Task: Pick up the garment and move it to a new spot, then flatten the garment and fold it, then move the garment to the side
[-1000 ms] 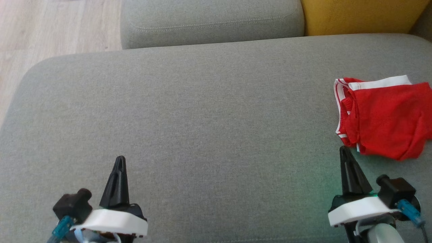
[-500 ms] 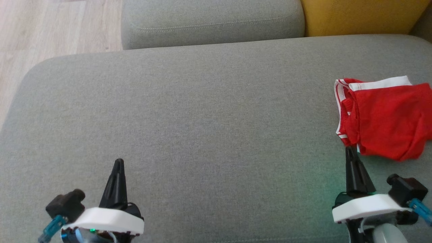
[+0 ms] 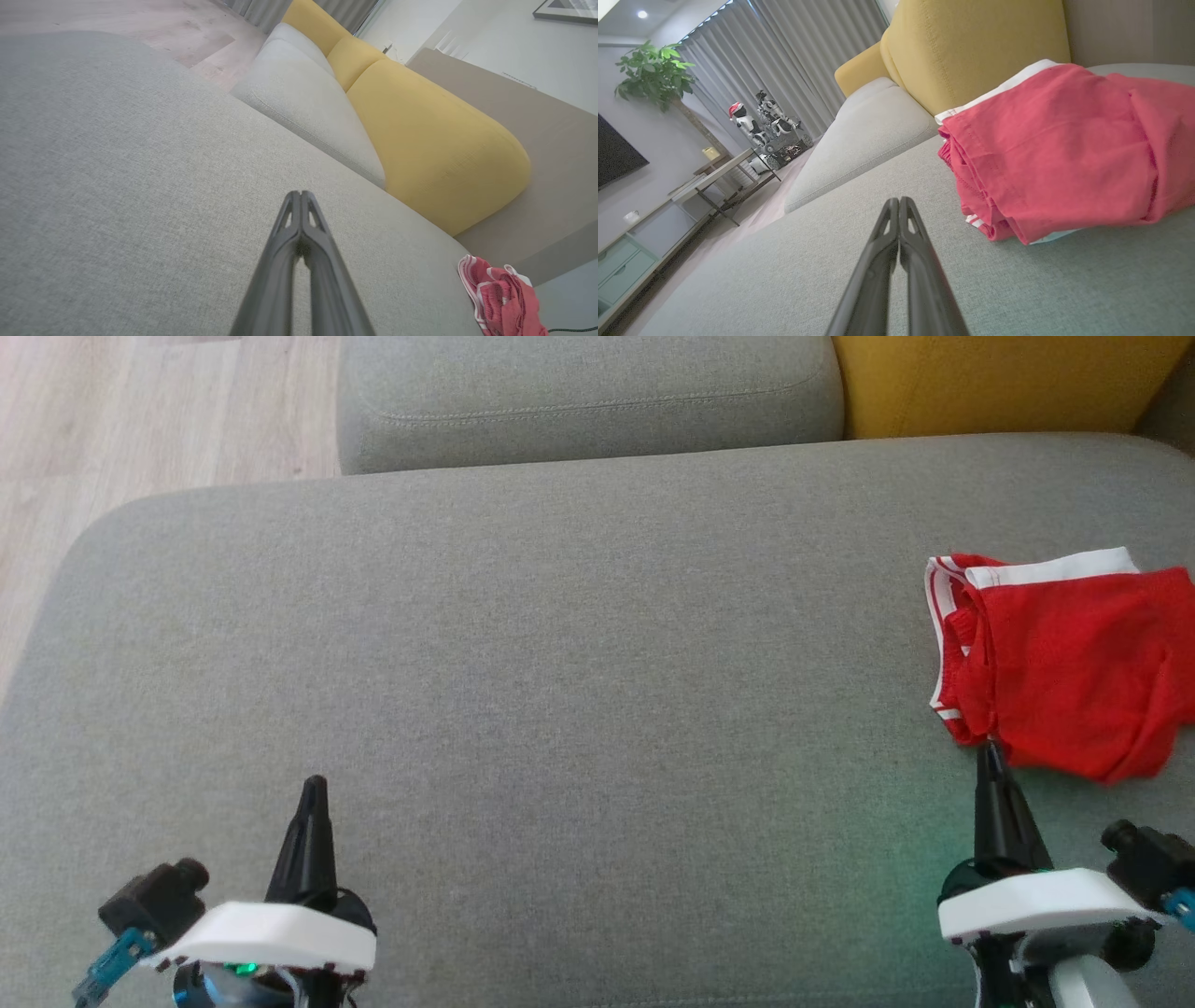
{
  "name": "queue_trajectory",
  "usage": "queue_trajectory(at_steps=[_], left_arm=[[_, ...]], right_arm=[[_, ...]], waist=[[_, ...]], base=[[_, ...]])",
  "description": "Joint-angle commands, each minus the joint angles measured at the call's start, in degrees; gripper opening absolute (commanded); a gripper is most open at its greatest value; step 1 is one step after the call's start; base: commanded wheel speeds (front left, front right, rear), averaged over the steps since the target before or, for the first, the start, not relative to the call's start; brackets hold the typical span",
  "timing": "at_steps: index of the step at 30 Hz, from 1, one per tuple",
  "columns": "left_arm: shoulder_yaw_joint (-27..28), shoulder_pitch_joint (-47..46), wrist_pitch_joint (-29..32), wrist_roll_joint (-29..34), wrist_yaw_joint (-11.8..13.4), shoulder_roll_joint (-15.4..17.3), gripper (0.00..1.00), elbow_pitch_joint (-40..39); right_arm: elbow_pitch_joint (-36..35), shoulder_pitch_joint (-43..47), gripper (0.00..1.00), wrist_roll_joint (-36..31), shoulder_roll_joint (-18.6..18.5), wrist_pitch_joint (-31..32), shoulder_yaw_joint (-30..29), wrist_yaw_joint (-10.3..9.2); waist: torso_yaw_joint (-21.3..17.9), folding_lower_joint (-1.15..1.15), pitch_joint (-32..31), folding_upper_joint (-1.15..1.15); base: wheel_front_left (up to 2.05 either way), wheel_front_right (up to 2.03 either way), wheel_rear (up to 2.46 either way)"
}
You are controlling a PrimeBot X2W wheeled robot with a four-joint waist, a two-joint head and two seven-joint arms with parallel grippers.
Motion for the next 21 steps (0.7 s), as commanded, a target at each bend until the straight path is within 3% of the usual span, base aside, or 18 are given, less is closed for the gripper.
queue_trajectory(at_steps=[1,21], left_arm=[[1.0,-3.3,0.3,-1.5,-0.4,0.8,0.00,-1.6],[2.9,-4.7,3.2,-13.0,-1.6,1.1,0.00,0.0]], right_arm=[[-1.7,-3.0,0.00,1.8,-0.9,0.3,0.1,0.03],[-1.6,-3.8,0.00,15.3,-1.2,3.2,-0.7,0.05]], waist=[[0.0,0.00,0.0,0.00],[0.1,0.00,-0.2,0.00]], base=[[0.00,0.00,0.00],[0.00,0.00,0.00]])
